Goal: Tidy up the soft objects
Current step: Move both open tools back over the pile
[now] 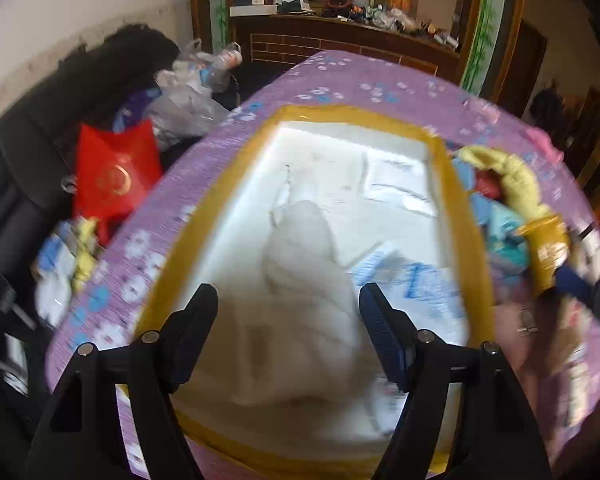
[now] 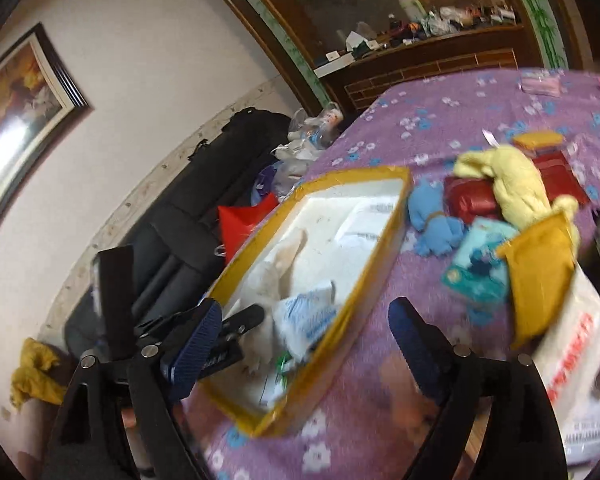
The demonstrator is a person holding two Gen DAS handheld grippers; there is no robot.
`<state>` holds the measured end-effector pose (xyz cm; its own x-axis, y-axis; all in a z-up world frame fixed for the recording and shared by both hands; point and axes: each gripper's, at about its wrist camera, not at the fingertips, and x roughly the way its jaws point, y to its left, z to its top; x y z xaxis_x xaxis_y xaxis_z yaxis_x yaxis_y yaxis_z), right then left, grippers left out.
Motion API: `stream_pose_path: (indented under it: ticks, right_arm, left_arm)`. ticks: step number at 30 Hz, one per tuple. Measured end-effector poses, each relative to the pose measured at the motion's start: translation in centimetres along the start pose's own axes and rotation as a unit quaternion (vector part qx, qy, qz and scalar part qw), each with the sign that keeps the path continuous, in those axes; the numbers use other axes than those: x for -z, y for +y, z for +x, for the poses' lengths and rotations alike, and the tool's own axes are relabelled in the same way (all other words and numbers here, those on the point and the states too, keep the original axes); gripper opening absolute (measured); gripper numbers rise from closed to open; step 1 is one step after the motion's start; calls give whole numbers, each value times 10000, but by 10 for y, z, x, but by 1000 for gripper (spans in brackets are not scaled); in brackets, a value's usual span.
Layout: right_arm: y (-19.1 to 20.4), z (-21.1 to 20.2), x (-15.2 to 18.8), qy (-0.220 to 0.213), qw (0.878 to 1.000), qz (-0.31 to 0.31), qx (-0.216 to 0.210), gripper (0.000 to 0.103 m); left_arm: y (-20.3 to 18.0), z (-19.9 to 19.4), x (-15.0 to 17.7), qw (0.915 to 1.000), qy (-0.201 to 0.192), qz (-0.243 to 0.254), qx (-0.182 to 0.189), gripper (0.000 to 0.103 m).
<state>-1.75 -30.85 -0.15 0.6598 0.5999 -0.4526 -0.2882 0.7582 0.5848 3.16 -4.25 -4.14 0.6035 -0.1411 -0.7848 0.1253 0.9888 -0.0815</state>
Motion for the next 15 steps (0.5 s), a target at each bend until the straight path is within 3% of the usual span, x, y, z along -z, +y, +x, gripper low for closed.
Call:
stream_pose_path:
  ticks: [3,6,10,15]
  right_arm:
    - [-15,-15,6,-5,9999,114,-43,87]
    - [-30,-31,14,-46,9998,185,-19,87]
    - [-43,-47,24,-3,9995,323,-49,87]
    - [-63,-67,33,38,9980,622,-140,87]
  left_arm:
    - [1,-14,0,9987,-148,-445,182,73]
    - [-7,-34,3,9966,-418,-559,442,73]
    - [-32,-52,4,9940,-658,-398,777,73]
    - [-73,-60,6,9908,-514,13,1250,73]
